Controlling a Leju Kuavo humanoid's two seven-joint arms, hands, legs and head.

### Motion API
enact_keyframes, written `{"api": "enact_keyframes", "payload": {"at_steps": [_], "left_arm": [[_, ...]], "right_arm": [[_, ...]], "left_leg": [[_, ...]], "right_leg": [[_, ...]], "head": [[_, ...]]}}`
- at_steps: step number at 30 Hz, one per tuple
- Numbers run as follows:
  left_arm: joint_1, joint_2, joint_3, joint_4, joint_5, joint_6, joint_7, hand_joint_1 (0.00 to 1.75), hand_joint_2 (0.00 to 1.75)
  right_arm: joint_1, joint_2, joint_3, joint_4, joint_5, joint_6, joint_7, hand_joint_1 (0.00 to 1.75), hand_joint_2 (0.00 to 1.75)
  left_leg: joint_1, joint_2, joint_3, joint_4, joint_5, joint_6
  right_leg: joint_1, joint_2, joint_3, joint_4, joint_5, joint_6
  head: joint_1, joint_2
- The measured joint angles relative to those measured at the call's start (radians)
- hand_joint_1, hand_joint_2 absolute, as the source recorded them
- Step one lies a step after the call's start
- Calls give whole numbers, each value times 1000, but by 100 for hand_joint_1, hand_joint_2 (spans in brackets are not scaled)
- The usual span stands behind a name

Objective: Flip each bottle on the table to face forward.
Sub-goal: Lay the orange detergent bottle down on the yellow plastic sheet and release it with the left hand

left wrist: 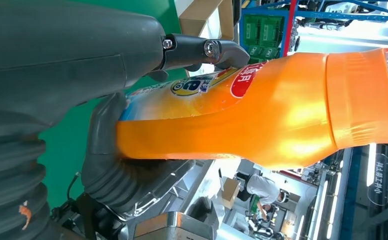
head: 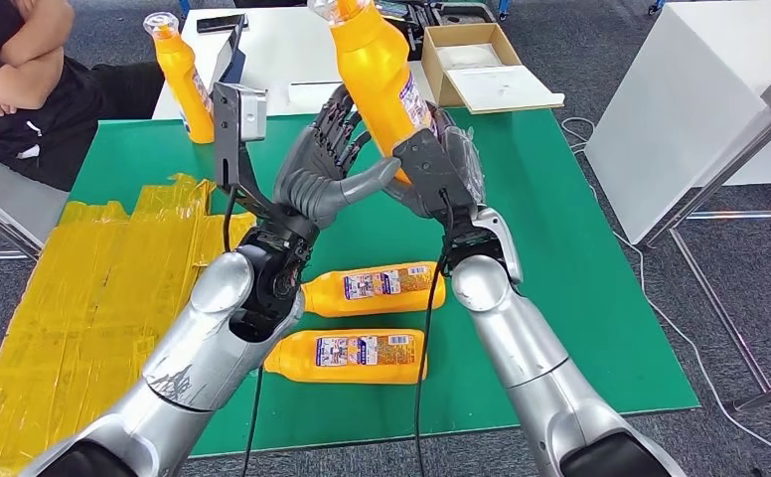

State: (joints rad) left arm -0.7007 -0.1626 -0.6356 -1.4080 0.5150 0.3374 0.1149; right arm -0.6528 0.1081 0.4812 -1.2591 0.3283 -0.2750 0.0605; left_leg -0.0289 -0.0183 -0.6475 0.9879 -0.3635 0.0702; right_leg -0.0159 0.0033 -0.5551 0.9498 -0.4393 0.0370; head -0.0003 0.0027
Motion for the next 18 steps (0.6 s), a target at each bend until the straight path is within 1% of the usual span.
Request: {"api": "enact_keyframes", "payload": {"at_steps": [18], "left_arm": [[5, 1, 1, 0, -26, -14, 6, 0, 175]], "right_arm": [[40, -6, -31, -30, 37, 0, -2, 175, 175]], "left_leg": [[0, 0, 0, 0, 0, 0]], "right_leg": [[0, 0, 0, 0, 0, 0]], "head": [[0, 0]]}}
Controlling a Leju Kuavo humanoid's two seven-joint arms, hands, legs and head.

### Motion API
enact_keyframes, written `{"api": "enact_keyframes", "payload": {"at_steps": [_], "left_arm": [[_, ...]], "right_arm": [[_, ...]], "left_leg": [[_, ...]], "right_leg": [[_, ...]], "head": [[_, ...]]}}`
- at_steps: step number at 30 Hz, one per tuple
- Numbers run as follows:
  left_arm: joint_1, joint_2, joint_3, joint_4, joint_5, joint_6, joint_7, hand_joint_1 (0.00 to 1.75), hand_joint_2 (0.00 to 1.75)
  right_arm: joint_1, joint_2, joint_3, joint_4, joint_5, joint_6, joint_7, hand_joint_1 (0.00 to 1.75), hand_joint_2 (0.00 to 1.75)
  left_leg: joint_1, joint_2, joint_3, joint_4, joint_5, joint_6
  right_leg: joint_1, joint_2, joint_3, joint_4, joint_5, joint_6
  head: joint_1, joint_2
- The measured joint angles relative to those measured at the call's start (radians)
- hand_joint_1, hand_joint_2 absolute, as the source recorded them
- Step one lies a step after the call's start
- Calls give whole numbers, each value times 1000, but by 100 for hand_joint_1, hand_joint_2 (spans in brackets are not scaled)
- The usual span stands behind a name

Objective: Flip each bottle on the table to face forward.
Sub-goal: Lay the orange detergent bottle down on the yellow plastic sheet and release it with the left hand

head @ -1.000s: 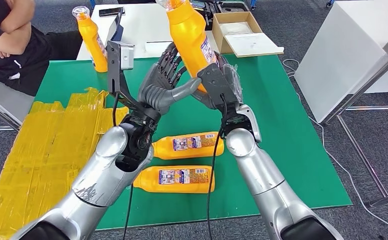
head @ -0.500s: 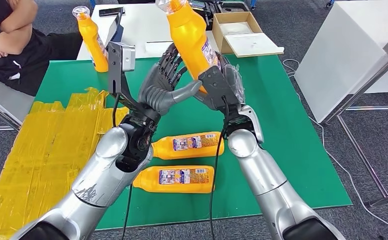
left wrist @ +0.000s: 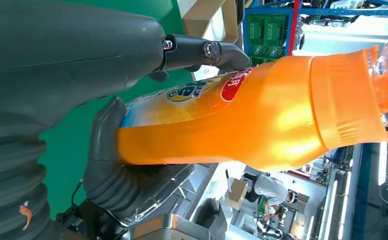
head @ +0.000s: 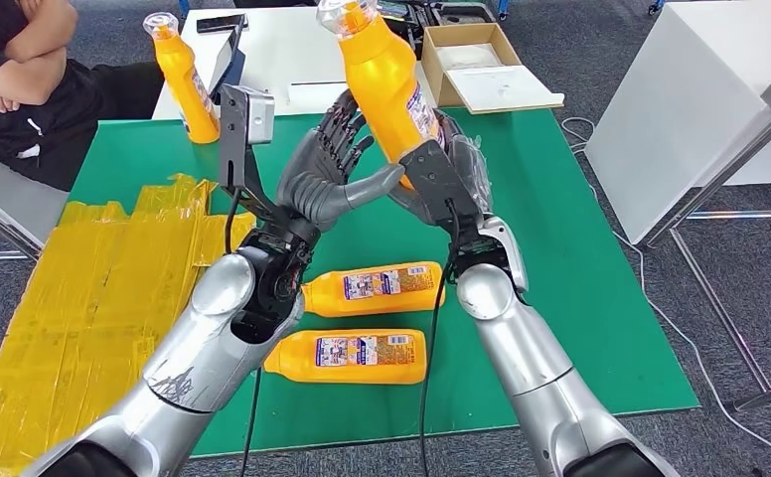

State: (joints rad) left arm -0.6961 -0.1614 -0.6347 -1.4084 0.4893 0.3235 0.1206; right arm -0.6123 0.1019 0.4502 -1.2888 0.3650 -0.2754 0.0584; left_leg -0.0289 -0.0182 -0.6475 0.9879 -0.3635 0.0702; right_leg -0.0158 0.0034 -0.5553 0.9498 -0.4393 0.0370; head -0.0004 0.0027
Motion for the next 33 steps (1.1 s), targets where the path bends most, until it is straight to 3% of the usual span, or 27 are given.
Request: {"api": "enact_keyframes", "payload": {"at_steps": [26, 33], "left_arm": [[-7, -2, 23, 1, -11, 2, 13, 0, 175], [-8, -2, 15, 1, -3, 4, 23, 0, 175]], "right_arm": [[53, 8, -4, -60, 28, 19, -25, 175, 175], [63, 25, 45, -74, 26, 38, -26, 175, 175]], "left_leg": [[0, -1, 0, 0, 0, 0], [0, -1, 0, 0, 0, 0]], "right_leg": [[0, -2, 0, 0, 0, 0], [0, -2, -1, 0, 0, 0]], "head": [[0, 0], [0, 0]]}}
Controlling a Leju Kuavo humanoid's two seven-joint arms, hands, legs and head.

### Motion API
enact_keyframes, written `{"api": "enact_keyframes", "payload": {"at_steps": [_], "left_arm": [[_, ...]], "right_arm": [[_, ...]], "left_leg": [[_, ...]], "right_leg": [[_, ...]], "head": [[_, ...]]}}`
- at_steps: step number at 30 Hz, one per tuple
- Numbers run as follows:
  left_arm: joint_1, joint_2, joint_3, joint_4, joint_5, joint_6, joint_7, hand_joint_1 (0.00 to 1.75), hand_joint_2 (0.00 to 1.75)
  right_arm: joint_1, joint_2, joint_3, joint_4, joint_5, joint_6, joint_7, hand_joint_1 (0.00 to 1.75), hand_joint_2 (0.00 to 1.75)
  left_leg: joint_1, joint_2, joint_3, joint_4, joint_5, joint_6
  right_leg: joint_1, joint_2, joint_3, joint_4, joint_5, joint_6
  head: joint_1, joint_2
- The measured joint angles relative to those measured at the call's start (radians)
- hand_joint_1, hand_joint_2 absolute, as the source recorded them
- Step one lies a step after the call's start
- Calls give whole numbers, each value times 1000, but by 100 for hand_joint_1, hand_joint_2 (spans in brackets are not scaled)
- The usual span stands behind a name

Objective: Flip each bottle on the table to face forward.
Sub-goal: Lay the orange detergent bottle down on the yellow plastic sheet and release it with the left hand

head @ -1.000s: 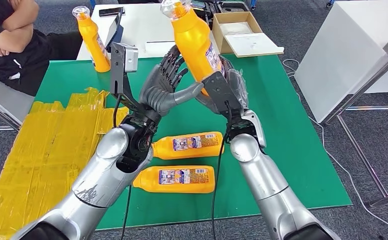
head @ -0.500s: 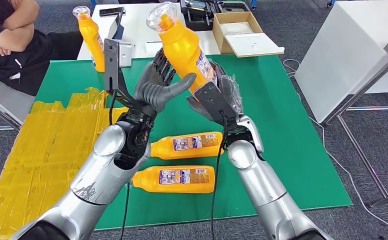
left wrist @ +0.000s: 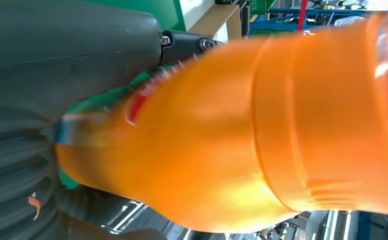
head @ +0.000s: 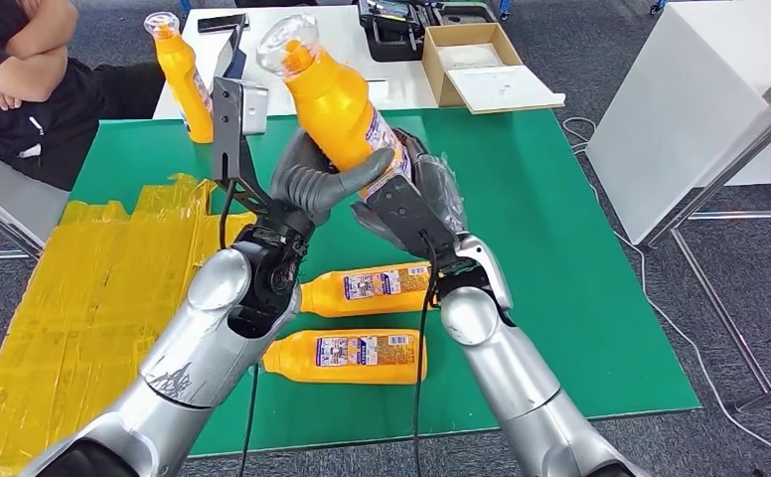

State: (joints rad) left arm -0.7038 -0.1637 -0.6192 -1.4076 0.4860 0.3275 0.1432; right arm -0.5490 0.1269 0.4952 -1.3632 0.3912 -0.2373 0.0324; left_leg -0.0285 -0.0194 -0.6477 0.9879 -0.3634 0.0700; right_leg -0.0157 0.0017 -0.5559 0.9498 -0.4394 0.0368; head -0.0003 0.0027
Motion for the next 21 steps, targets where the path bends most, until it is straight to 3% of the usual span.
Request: {"api": "enact_keyframes", "payload": {"at_steps": [9, 13, 14, 21], "left_arm": [[0, 3, -5, 0, 16, 23, 1, 5, 175], [2, 7, -6, 0, 20, 29, -1, 168, 175], [2, 9, -6, 0, 22, 30, -2, 175, 175], [5, 21, -13, -2, 29, 33, -15, 175, 175]], "right_arm": [[5, 3, 105, -4, -33, -3, 33, 175, 175], [4, 3, 126, 0, -55, -8, 41, 175, 175], [4, 3, 131, 3, -61, -11, 43, 175, 175], [-4, -6, 161, 16, -96, -34, 46, 175, 175]], "left_leg": [[0, 0, 0, 0, 0, 0], [0, 0, 0, 0, 0, 0], [0, 0, 0, 0, 0, 0], [0, 0, 0, 0, 0, 0]], "right_leg": [[0, 0, 0, 0, 0, 0], [0, 0, 0, 0, 0, 0], [0, 0, 0, 0, 0, 0], [0, 0, 0, 0, 0, 0]], "head": [[0, 0], [0, 0], [0, 0], [0, 0]]}}
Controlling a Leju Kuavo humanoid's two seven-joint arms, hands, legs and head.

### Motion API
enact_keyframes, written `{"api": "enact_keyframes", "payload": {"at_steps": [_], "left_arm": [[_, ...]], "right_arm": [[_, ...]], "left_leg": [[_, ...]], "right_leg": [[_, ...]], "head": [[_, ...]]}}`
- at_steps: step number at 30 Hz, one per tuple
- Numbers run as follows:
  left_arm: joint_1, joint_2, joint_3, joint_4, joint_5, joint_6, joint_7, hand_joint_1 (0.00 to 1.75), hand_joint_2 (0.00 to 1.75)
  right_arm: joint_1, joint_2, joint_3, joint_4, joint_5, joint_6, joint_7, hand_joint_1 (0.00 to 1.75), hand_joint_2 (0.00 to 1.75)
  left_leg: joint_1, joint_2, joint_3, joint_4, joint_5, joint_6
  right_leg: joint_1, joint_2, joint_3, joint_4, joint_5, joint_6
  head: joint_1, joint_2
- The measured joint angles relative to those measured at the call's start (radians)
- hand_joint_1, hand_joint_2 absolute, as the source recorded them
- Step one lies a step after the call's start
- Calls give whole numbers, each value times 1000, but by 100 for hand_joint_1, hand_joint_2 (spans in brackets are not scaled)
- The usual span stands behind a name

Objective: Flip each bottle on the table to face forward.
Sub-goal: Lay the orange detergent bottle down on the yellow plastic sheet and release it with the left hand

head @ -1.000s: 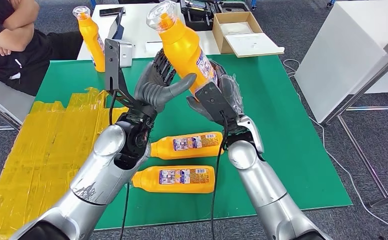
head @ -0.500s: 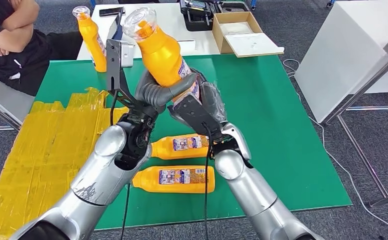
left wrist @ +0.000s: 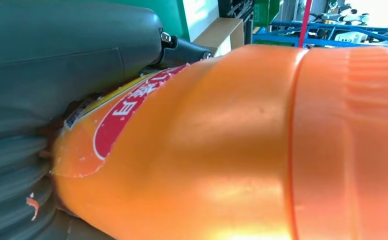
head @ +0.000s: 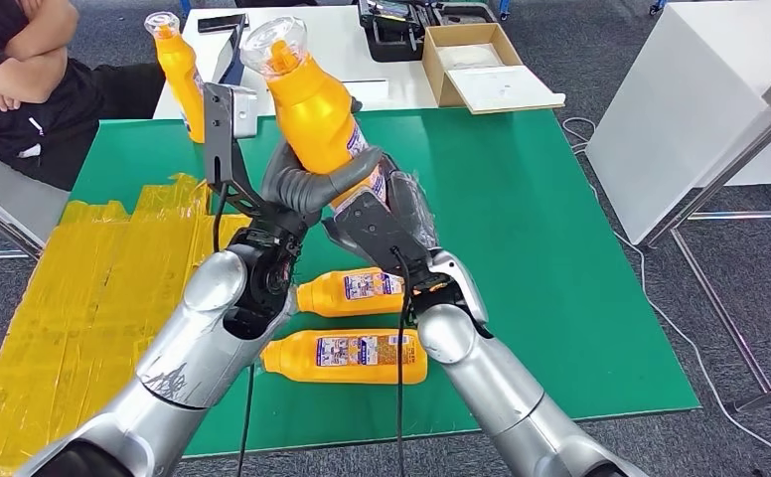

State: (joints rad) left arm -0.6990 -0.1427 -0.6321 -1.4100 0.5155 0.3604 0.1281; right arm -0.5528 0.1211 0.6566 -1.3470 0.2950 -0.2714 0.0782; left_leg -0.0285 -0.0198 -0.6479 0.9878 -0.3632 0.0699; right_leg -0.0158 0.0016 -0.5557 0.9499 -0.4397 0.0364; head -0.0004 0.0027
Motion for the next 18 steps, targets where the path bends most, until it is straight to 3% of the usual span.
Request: {"api": "enact_keyframes", "payload": {"at_steps": [18], "left_arm": [[17, 16, 3, -5, 7, 1, -21, 175, 175]], "right_arm": [[-12, -12, 44, 22, -37, -15, -4, 175, 175]], "left_leg": [[0, 0, 0, 0, 0, 0]], "right_leg": [[0, 0, 0, 0, 0, 0]], "head": [[0, 0]]}}
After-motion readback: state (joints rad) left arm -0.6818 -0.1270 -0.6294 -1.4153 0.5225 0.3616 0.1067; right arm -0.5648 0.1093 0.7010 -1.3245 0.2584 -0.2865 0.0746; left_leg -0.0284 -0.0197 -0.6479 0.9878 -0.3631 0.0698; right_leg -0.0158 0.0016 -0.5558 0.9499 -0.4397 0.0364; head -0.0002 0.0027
